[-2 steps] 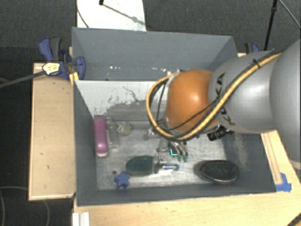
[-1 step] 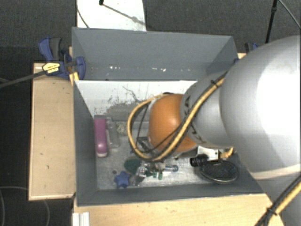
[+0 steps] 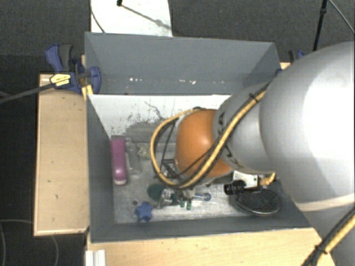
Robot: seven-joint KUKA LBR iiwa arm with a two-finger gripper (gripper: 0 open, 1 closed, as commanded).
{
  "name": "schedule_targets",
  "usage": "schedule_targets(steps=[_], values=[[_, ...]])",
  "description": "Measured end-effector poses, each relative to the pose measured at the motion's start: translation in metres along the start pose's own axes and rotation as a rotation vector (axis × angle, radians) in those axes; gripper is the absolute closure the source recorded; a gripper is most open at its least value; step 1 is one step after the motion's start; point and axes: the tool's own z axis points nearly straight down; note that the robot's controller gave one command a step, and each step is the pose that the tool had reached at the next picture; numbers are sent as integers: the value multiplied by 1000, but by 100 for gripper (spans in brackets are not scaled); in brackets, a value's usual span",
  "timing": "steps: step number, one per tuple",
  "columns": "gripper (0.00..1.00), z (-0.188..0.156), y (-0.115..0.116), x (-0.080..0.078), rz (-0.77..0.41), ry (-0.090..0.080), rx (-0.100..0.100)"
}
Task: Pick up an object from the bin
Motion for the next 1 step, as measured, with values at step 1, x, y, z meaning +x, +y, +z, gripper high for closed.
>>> schedule_targets(steps=[1], values=[[100,-193,-11,7,85,1,1]])
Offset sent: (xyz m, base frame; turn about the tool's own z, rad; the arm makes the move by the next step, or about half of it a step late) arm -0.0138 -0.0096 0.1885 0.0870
